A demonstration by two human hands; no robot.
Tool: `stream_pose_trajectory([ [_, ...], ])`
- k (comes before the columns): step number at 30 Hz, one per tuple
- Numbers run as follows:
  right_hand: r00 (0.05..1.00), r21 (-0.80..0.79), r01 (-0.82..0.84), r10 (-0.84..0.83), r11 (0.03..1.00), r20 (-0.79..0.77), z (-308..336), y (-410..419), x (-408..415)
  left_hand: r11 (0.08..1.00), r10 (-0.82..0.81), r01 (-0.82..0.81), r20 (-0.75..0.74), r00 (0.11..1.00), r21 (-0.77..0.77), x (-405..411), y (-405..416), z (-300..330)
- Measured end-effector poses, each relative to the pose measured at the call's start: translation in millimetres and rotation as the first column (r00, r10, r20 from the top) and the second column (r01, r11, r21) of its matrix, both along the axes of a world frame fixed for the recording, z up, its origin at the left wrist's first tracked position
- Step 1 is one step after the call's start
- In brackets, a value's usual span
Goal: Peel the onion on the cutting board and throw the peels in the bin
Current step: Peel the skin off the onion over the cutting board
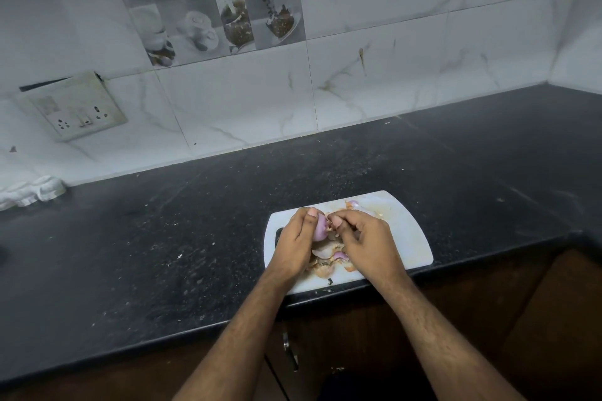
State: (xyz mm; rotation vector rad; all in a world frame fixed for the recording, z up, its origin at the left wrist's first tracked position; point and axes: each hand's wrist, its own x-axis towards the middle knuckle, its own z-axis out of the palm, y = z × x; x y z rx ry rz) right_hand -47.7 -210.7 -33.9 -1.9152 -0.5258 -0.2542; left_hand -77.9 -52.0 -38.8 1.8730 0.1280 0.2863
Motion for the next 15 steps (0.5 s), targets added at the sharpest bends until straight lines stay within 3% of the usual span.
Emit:
stream_pose_trajectory([
  [11, 0.998, 0.075, 0.004, 0.001, 0.997, -0.070, 0.3, -3.2, -0.2, 0.996, -0.066, 0.066, -0.008, 0.998, -0.054, -2.8, -1.8, 4.0],
  [15, 0.997, -0.016, 0.057, -0.057, 0.998, -0.043, 0.1, -0.4, 0.5, 0.996, -0.077, 0.076, -0.012, 0.997, -0.056, -3.3, -2.3, 4.2],
])
